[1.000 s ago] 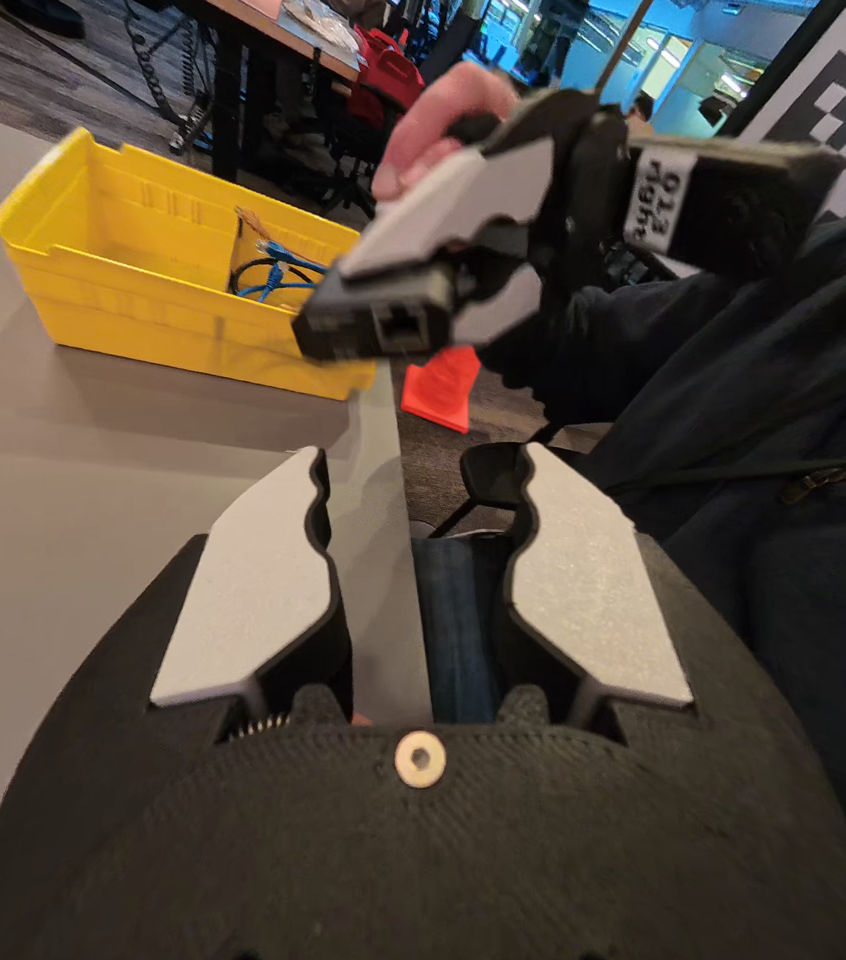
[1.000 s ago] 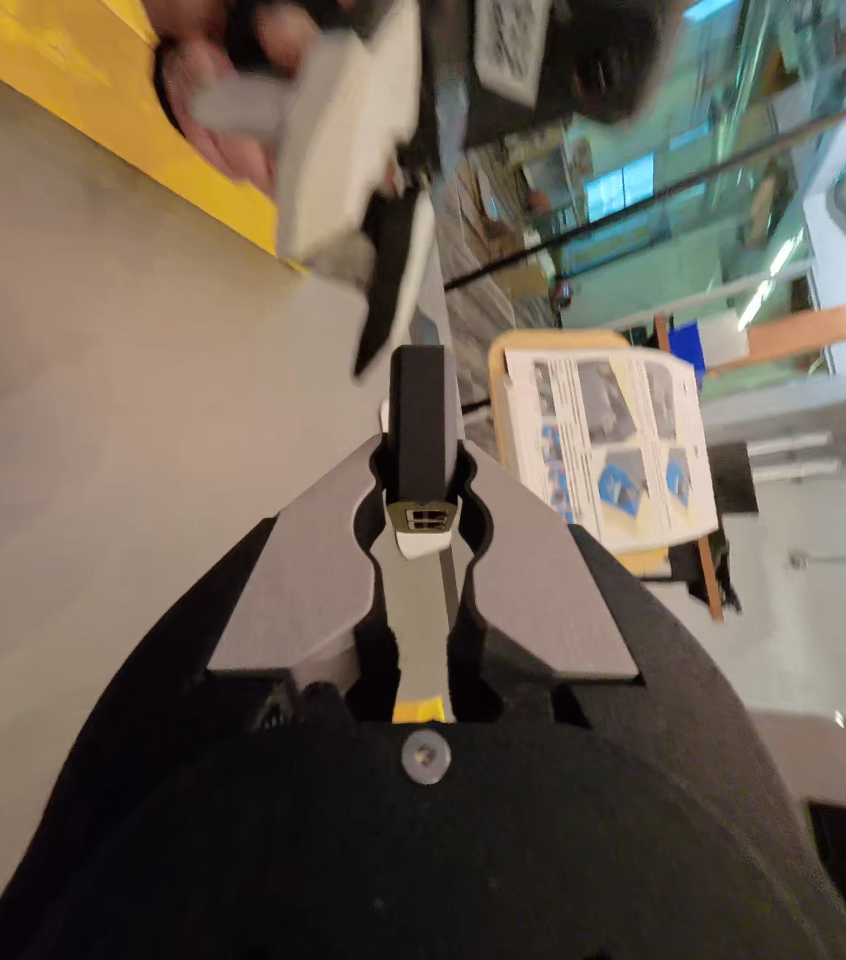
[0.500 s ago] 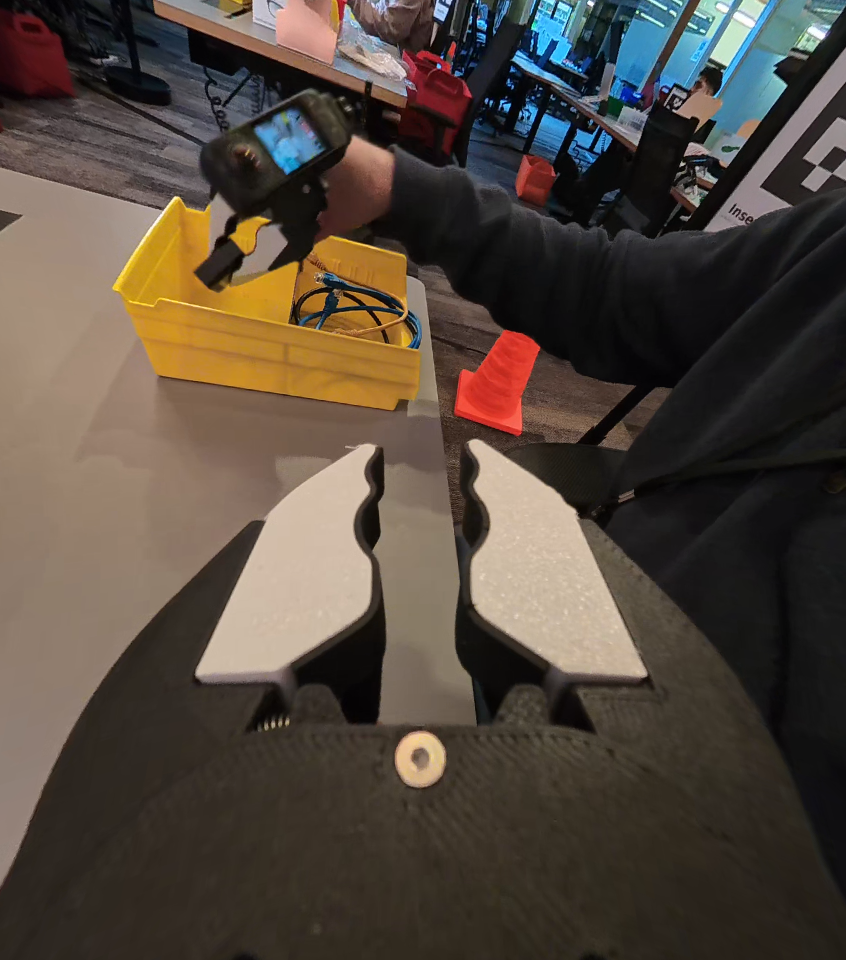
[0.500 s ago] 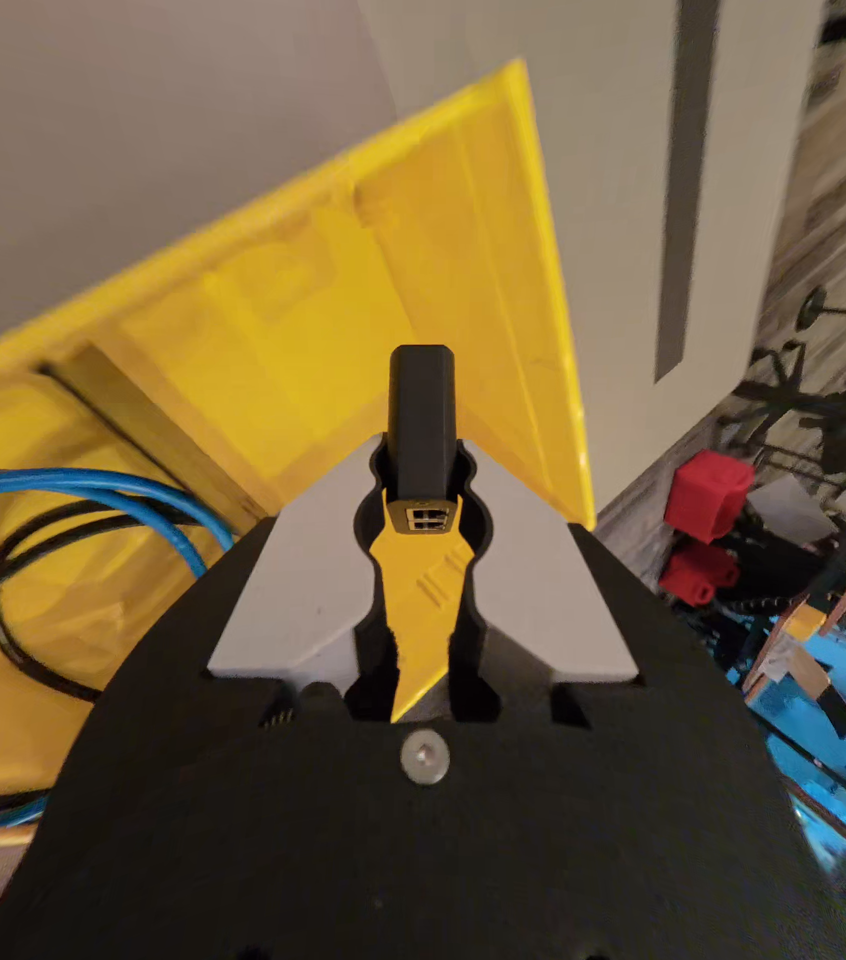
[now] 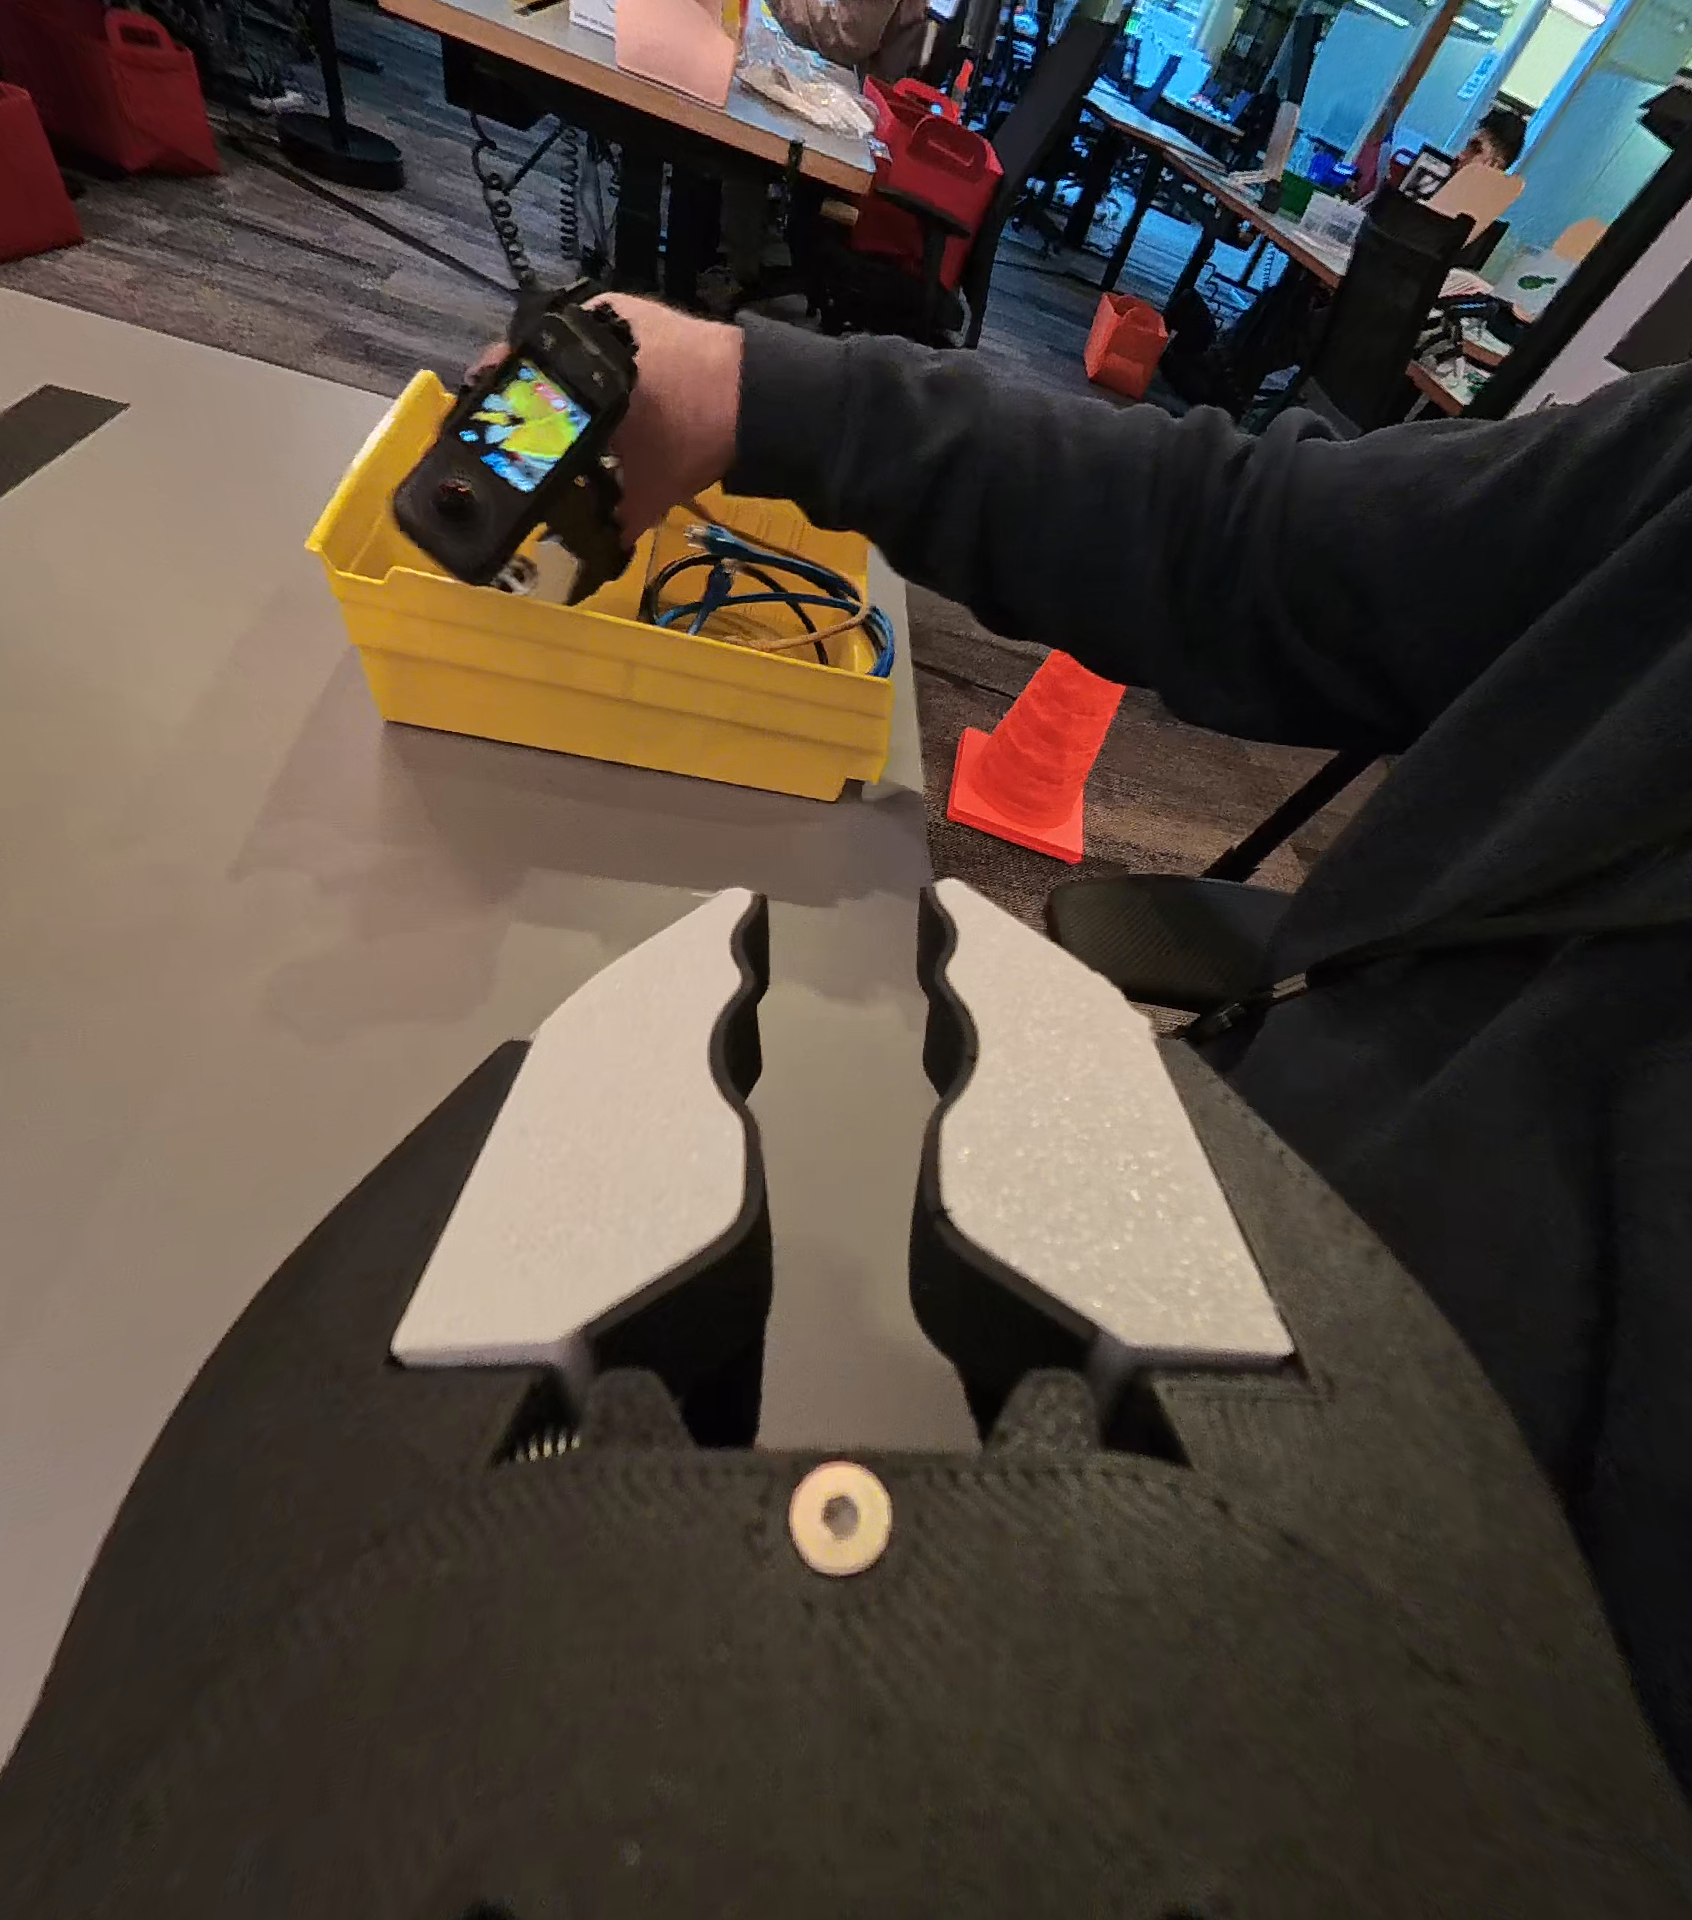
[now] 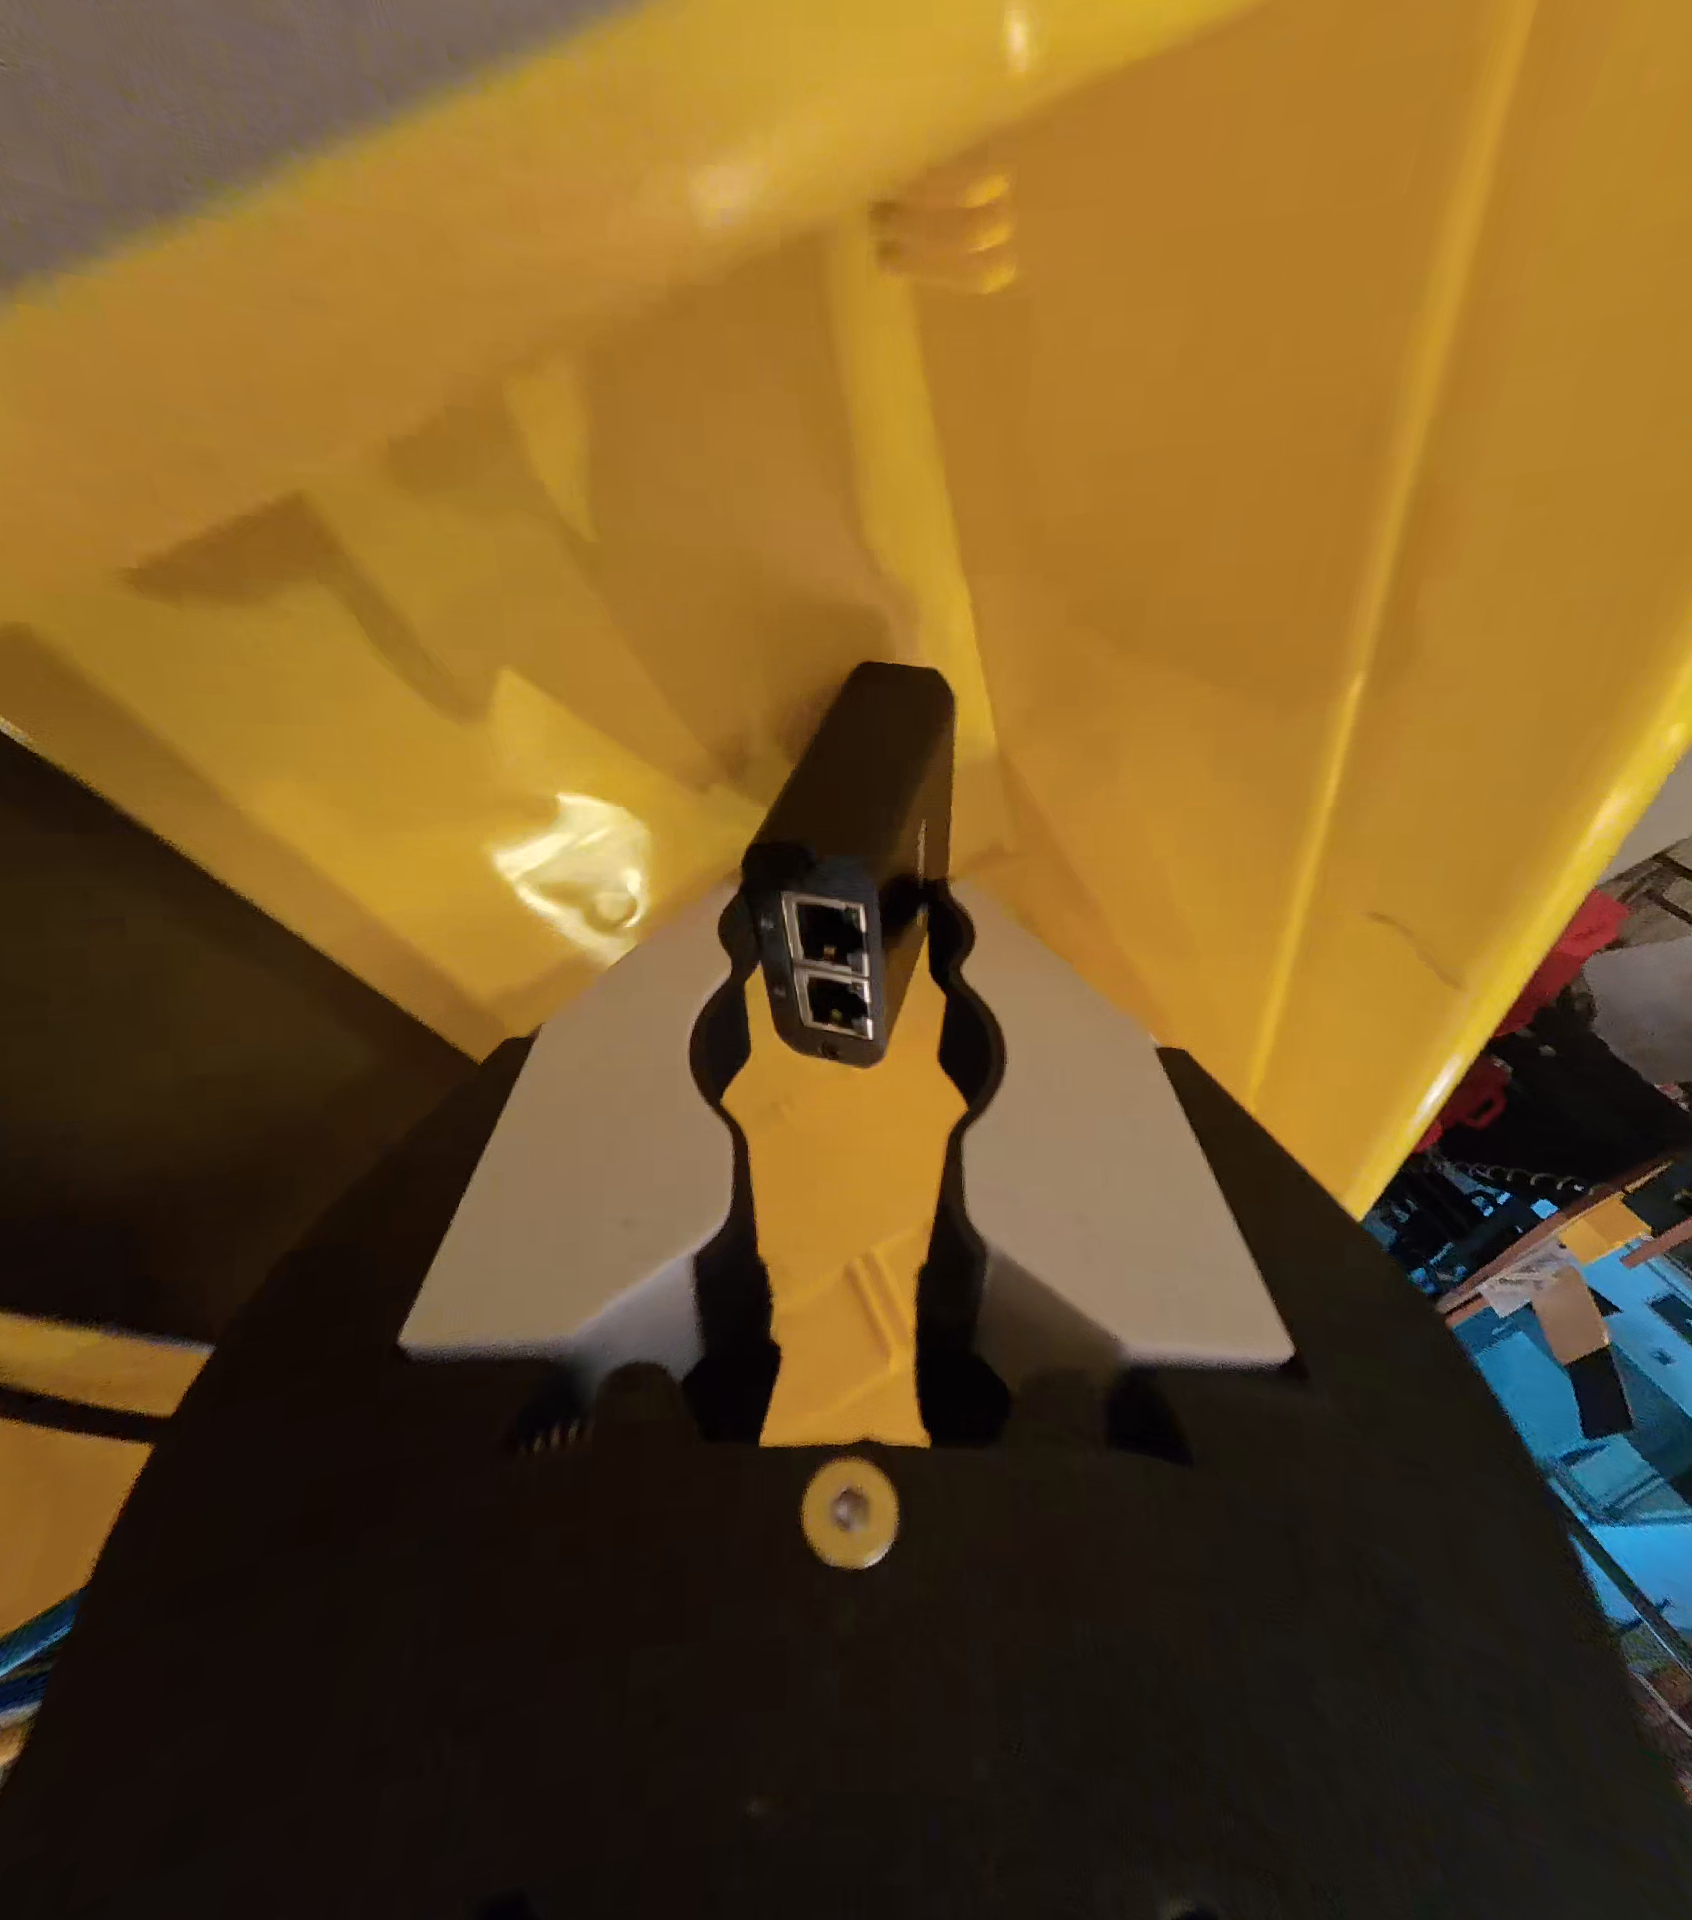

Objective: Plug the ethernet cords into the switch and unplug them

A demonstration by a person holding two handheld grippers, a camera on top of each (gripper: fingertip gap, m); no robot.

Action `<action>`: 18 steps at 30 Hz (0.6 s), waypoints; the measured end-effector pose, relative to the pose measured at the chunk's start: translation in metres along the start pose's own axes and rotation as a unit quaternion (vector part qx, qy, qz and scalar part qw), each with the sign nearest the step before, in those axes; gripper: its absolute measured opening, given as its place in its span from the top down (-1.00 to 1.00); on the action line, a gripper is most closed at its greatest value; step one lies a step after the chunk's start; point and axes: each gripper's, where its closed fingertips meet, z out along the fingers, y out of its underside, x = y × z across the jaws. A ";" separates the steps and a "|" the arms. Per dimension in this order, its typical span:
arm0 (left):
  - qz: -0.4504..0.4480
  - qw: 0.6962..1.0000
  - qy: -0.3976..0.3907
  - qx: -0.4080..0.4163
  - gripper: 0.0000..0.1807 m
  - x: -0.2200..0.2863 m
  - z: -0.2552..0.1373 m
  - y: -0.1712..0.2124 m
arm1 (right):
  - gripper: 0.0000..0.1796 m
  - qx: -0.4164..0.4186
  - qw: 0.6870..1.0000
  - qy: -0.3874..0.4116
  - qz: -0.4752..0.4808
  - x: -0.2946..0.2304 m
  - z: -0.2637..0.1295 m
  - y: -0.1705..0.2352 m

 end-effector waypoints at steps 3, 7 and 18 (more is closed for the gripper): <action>-0.002 1.000 -0.017 0.012 0.68 -0.008 -0.012 -0.006 | 0.62 0.010 1.000 -0.014 0.007 -0.005 -0.011 -0.001; 0.002 0.999 -0.039 0.025 0.66 -0.013 -0.028 -0.014 | 0.58 0.002 1.000 -0.013 0.020 -0.003 -0.028 0.010; 0.040 0.980 -0.193 -0.015 0.48 -0.039 -0.084 -0.011 | 0.45 0.113 0.975 0.090 0.168 0.013 -0.113 0.062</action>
